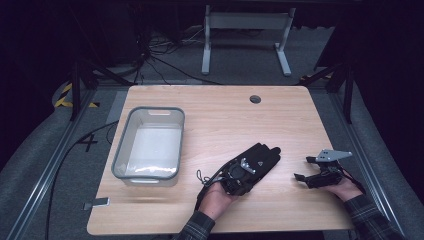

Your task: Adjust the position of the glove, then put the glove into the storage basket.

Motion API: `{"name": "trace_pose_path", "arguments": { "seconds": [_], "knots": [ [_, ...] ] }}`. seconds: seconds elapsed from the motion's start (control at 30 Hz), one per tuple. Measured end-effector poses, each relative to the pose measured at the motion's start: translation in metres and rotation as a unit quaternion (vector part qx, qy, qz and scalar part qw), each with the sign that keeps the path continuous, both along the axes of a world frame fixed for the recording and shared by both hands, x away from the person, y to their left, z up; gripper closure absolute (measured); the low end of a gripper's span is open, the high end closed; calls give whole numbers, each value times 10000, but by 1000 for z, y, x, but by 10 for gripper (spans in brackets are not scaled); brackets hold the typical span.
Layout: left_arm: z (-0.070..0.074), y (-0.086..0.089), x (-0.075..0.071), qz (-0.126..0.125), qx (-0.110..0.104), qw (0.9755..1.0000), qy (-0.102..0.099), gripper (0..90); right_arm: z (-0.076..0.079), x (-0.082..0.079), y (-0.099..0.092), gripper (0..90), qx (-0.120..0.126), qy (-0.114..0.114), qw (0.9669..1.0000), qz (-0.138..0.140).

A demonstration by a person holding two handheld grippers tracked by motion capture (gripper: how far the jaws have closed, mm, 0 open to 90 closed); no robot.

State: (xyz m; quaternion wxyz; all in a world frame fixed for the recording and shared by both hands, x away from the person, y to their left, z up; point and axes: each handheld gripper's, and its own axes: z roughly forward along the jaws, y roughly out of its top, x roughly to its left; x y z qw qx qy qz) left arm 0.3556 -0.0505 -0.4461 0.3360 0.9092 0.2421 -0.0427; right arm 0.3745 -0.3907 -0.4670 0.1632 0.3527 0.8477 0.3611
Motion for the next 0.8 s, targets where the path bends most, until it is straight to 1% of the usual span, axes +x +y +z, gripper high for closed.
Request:
{"name": "trace_pose_path", "arguments": {
  "seconds": [0.03, 0.13, 0.2, 0.27, 0.33, 0.37, 0.4, 0.43, 0.5, 0.57, 0.63, 0.67, 0.7, 0.8],
  "knots": [
    [1, 0, 0, 8, -21, 10000, -18, 896, 0, 0, 0, 113, 1, 3, 10000, -3],
    [8, 1, -1, -19, -170, 9998, -42, 895, 0, 0, 0, 113, -1, 0, 10000, 0],
    [12, 3, 0, 17, -242, 9997, -39, 877, 0, 0, 0, 113, -4, -2, 10000, -1],
    [16, 4, 3, 39, -364, 9993, -69, 857, 0, 0, 0, 113, -5, -2, 10000, -1],
    [19, 4, 5, 34, -405, 9991, -72, 835, 0, 0, 0, 113, -5, -3, 10000, -1],
    [22, 5, 7, 80, -444, 9989, -96, 813, 0, 0, 0, 113, -6, -4, 10000, 1],
    [22, 5, 7, 80, -444, 9989, -96, 763, 0, 0, 0, 113, -5, -4, 10000, 0],
    [25, 5, 10, 135, -479, 9987, -119, 724, 0, 0, 0, 113, -6, -3, 10000, 1],
    [28, 5, 14, 187, -443, 9987, -196, 667, 0, 0, 0, 113, -7, -5, 10000, 0],
    [31, 4, 19, 234, -417, 9986, -236, 598, 0, 0, 0, 113, -6, -3, 10000, 0],
    [33, 4, 25, 291, -412, 9984, -267, 552, 0, 0, 0, 113, -6, -3, 10000, 0],
    [33, 4, 25, 291, -412, 9984, -267, 534, 0, 0, 0, 113, -6, -3, 10000, 0],
    [34, 3, 29, 326, -404, 9982, -286, 534, 0, 0, 0, 112, -7, -4, 10000, 0],
    [37, 3, 41, 400, -348, 9979, -363, 472, 0, 0, 0, 111, -12, -4, 10000, 3]
  ]
}}
